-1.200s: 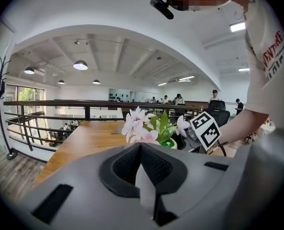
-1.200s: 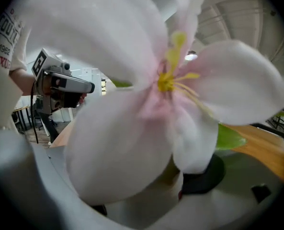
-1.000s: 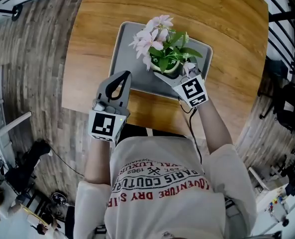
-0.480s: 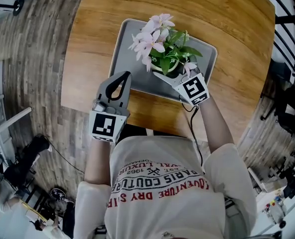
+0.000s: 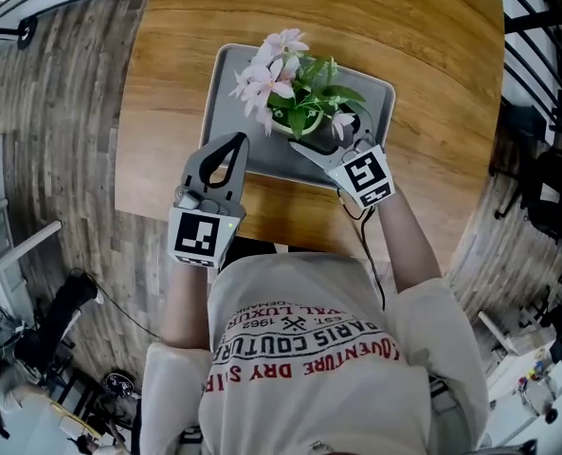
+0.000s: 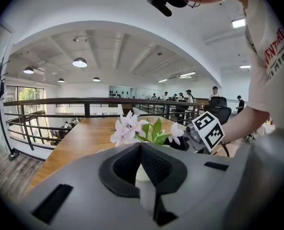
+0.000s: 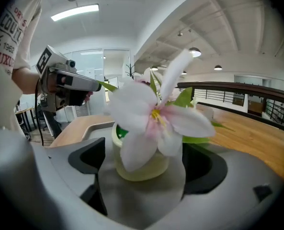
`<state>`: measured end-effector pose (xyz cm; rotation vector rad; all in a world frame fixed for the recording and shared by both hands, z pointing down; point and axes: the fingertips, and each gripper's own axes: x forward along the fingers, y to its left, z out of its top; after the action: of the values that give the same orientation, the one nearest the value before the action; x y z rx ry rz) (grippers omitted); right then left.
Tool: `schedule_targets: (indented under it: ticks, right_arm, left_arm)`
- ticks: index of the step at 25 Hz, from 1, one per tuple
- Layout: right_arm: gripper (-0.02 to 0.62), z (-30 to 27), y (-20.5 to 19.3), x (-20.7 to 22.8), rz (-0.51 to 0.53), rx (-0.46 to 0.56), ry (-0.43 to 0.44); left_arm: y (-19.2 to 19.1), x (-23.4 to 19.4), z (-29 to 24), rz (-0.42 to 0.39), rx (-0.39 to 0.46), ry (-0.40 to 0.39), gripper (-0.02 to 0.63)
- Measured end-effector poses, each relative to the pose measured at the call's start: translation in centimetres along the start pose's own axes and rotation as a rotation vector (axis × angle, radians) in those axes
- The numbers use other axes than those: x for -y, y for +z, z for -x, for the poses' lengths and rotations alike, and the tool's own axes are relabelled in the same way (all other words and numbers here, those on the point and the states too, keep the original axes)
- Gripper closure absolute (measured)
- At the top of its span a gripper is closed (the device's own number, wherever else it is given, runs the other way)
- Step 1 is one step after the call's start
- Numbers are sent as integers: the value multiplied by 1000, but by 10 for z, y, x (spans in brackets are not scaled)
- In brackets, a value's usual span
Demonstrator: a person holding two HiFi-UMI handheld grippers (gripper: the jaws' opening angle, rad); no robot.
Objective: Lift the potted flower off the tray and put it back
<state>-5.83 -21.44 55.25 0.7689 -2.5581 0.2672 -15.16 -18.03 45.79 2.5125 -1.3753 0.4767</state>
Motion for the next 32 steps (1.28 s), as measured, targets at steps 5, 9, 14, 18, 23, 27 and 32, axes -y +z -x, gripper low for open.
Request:
schedule_targets:
  ticks: [5, 9, 14, 18, 23, 27, 32]
  right_arm:
    - [111, 38, 8, 4, -34, 5, -99]
    - [122, 77, 26, 4, -61, 54, -170]
    - [395, 128, 61, 15, -41, 152, -368]
    - [533, 154, 90, 17, -29, 229, -459]
    - [569, 173, 113, 16, -62, 297, -558]
    - [569, 181, 132, 7, -64, 352, -590]
    - [569, 182, 147, -6, -41, 374, -587]
  left_arm:
    - [22, 10, 4, -27, 46, -30, 594]
    - [41, 15, 9, -50, 85, -45, 594]
    - [62, 26, 18, -96, 124, -80, 594]
    - [79, 33, 27, -159, 154, -109, 594]
    - [92, 26, 39, -183, 184, -109, 594]
    - [100, 16, 50, -177, 189, -103, 594]
    - [108, 14, 59, -194, 219, -120, 594]
